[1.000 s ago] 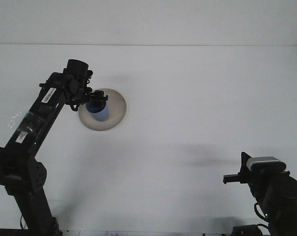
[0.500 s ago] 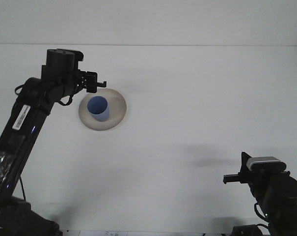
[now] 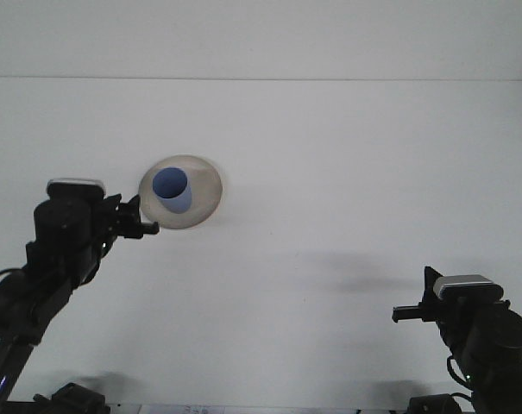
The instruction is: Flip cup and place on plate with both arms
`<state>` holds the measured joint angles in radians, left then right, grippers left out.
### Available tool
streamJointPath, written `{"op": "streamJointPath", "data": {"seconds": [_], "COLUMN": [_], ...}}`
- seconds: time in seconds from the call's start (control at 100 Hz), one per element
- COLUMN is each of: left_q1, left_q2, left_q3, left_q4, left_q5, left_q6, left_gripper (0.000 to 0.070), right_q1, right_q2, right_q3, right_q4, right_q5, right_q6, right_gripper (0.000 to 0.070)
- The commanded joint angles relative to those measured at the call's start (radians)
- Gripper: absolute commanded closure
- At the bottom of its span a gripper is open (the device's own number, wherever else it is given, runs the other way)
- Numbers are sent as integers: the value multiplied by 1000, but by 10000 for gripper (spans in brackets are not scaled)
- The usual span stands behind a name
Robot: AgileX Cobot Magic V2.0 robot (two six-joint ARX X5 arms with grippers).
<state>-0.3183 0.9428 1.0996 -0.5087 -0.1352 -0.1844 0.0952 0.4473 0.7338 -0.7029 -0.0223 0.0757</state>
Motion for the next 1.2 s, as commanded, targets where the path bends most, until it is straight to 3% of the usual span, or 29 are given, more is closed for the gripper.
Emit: {"op": "streamJointPath", "data": {"seconds": [0.0, 0.2, 0.24, 0.29, 1.19], "left_q1": [-3, -3, -3, -3, -3], "left_q2": [-50, -240, -272, -306, -519], "left_q3": [-90, -334, -371, -408, -455], "left_q4": [21, 94, 115, 138, 173], "left_q5": [-5, -54, -73, -89, -94], "left_q6": [-18, -68, -72, -71, -70], "left_gripper": [489, 501, 564, 700, 688], "right_q1": [0, 0, 0, 0, 0], "right_q2": [5, 5, 5, 5, 5], "right_q3": [9, 9, 9, 9, 9], "right_q4": [19, 23, 23, 23, 23], "right_q5": [4, 4, 4, 4, 3], "right_q6": [3, 3, 3, 3, 3], "right_gripper": [700, 700, 700, 700, 700]}}
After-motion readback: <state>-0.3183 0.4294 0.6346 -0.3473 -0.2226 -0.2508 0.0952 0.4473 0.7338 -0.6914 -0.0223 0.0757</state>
